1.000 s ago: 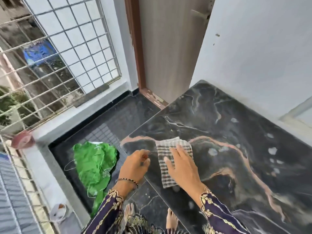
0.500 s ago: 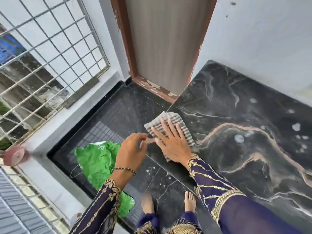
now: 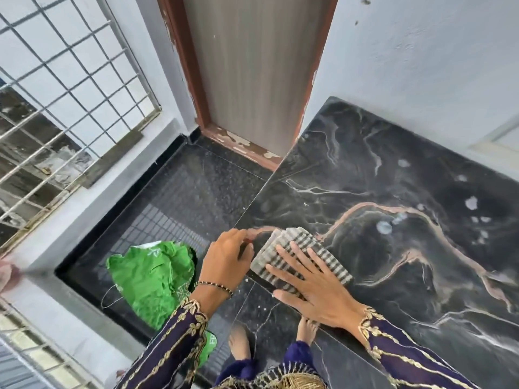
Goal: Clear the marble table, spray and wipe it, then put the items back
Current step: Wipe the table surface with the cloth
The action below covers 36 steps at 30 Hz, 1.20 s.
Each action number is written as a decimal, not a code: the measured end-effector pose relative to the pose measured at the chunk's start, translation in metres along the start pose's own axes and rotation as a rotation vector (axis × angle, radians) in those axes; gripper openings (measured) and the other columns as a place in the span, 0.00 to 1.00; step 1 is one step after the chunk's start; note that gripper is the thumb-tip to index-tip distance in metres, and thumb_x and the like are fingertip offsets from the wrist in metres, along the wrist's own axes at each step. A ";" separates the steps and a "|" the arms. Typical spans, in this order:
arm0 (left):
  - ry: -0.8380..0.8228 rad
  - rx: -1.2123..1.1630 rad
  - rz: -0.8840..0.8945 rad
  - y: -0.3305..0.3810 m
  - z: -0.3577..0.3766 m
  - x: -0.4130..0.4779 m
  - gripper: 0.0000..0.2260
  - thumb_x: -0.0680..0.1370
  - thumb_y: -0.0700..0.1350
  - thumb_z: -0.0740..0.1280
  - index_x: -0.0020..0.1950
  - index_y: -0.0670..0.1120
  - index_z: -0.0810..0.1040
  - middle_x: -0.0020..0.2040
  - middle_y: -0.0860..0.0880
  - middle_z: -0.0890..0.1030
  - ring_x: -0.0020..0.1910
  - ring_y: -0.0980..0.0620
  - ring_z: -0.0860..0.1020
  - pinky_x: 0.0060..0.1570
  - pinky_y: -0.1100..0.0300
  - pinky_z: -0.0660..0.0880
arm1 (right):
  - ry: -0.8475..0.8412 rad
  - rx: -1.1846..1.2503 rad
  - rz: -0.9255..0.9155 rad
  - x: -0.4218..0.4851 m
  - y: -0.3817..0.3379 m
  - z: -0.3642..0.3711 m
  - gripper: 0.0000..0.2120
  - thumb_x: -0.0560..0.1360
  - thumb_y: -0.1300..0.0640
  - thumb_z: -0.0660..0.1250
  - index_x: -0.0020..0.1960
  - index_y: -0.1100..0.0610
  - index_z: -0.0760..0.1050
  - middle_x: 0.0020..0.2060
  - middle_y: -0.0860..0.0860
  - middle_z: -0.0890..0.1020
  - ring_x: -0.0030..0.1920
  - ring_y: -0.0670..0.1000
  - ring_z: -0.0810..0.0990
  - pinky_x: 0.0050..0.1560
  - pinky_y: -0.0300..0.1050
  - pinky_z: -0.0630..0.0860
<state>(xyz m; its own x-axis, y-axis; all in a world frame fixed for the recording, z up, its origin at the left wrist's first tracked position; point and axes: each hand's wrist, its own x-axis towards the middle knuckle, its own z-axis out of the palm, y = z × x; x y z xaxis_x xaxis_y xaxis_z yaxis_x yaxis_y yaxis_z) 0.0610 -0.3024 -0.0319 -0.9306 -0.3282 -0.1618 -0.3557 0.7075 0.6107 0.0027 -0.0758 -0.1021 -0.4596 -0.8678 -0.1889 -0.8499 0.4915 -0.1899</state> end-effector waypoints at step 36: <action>-0.494 0.620 0.005 0.137 0.082 0.259 0.60 0.63 0.56 0.79 0.78 0.42 0.39 0.79 0.43 0.41 0.78 0.42 0.42 0.74 0.42 0.60 | 0.056 0.058 0.247 0.222 0.385 -0.103 0.25 0.78 0.27 0.36 0.73 0.25 0.33 0.80 0.38 0.35 0.76 0.41 0.27 0.73 0.52 0.26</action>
<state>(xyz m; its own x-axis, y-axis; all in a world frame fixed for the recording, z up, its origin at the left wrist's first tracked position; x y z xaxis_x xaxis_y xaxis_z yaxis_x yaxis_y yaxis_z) -0.2363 -0.2392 -0.0535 -0.8112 -0.1106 -0.5742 -0.1990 0.9756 0.0932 -0.4526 -0.0868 -0.1176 -0.6664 -0.7226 -0.1836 -0.6944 0.6912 -0.1999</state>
